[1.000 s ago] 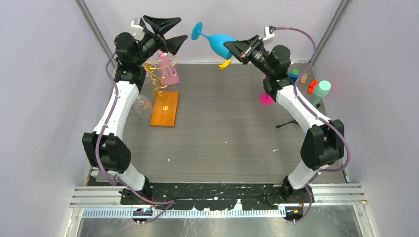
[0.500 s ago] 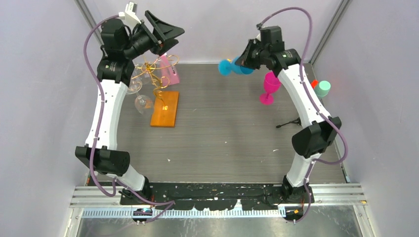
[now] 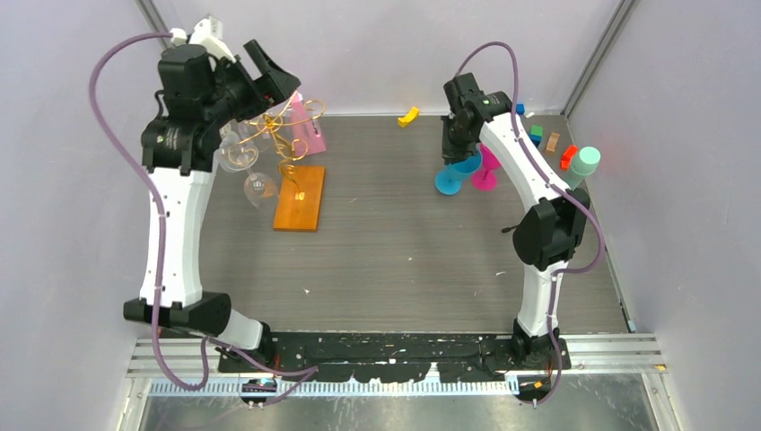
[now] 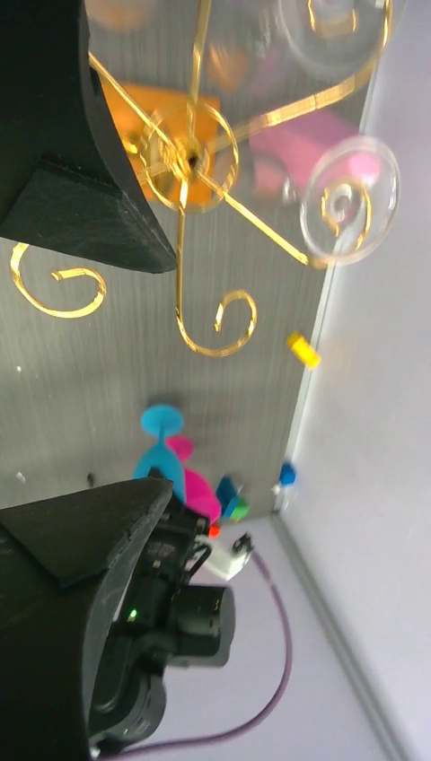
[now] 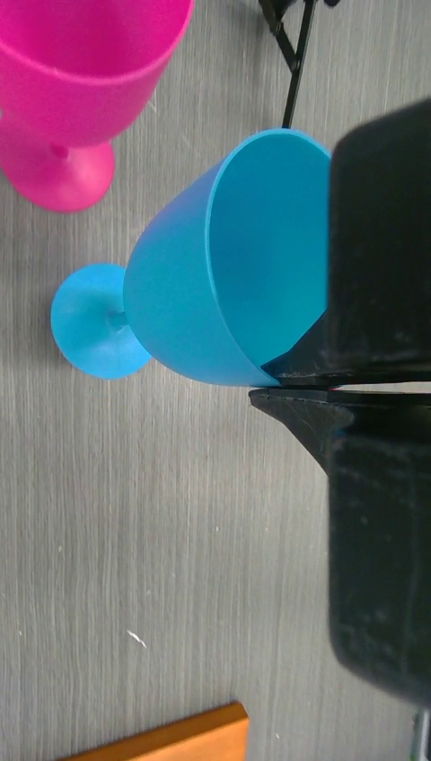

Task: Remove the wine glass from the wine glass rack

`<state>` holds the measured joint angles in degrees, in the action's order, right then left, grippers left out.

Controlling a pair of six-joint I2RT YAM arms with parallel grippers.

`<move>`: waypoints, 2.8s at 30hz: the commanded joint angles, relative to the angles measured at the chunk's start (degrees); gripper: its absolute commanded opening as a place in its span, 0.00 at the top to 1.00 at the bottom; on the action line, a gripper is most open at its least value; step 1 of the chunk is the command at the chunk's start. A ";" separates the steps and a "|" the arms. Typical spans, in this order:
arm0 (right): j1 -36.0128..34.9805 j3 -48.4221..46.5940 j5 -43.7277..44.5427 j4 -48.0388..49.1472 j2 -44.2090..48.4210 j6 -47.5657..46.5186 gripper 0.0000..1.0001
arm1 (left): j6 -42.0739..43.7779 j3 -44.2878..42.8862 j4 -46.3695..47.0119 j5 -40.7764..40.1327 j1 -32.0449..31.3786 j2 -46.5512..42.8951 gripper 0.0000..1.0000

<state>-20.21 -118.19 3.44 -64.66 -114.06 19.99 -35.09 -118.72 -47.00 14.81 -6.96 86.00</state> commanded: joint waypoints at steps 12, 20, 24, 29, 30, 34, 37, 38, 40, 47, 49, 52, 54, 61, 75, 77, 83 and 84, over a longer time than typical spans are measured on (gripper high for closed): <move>-0.27 -5.12 4.84 0.04 -5.44 -1.31 0.91 | 12.66 -3.56 -13.77 -36.49 0.41 -9.59 0.01; -0.27 -7.01 6.63 0.96 -6.48 -1.45 0.62 | 12.72 -0.01 -18.87 -42.88 0.90 -13.21 0.00; -0.07 -9.21 5.00 1.54 -5.70 -1.58 0.44 | 11.51 1.76 -22.62 -41.22 3.23 -14.27 0.00; 0.41 -11.53 0.37 2.24 -3.62 -0.33 0.41 | 9.61 1.97 -24.76 -35.08 11.27 -14.52 0.00; 0.47 -11.77 -0.29 2.67 -3.18 -0.07 0.40 | 9.68 1.93 -24.61 -35.22 12.07 -14.64 0.00; 1.18 -11.74 -2.48 3.22 -1.11 1.06 0.40 | 8.27 1.75 -23.81 -29.99 15.48 -14.16 0.00; 2.06 -10.33 -5.42 3.84 0.44 1.89 0.40 | 5.13 4.20 -22.05 -20.59 17.32 -13.52 0.00; 2.17 -9.19 -6.18 4.11 1.17 2.20 0.40 | 3.85 5.45 -21.47 -17.62 18.13 -13.43 0.00; 2.46 -7.30 -7.18 4.91 2.20 2.46 0.41 | 1.15 8.53 -19.93 -11.57 19.94 -13.88 0.02; 3.10 -2.37 -8.08 6.22 4.88 0.82 0.42 | -5.60 16.55 -15.48 -3.11 23.28 -15.15 0.05; 3.41 -2.20 -8.67 6.47 5.13 1.03 0.42 | -7.06 17.90 -13.64 -0.01 23.68 -14.84 0.05; 3.71 -2.46 -9.11 6.49 4.93 1.14 0.43 | -8.97 19.72 -12.43 2.91 24.06 -14.76 0.13; 3.81 -2.50 -9.35 6.51 4.83 1.25 0.43 | -10.22 21.12 -12.22 3.18 24.57 -15.34 0.23; 4.02 -1.83 -9.56 6.66 4.34 1.46 0.44 | -12.92 23.88 -13.43 -0.78 25.64 -18.26 0.37; 4.25 -1.53 -10.54 6.96 3.49 1.98 0.45 | -18.20 32.35 -5.75 7.92 28.24 -19.68 0.40; 4.29 -1.29 -10.63 6.96 3.49 2.05 0.45 | -18.65 32.82 -5.12 8.53 28.55 -19.78 0.46; 4.30 -1.08 -10.74 7.08 3.58 2.15 0.45 | -18.79 31.92 -5.77 8.18 28.63 -20.08 0.63; 4.30 -1.03 -10.78 7.14 3.58 2.16 0.45 | -18.79 31.70 -5.82 8.06 28.64 -20.12 0.69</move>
<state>-16.14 -119.52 -6.57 -59.55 -111.90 21.47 -53.80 -86.19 -54.57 22.33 21.15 67.18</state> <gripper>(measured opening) 0.550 0.387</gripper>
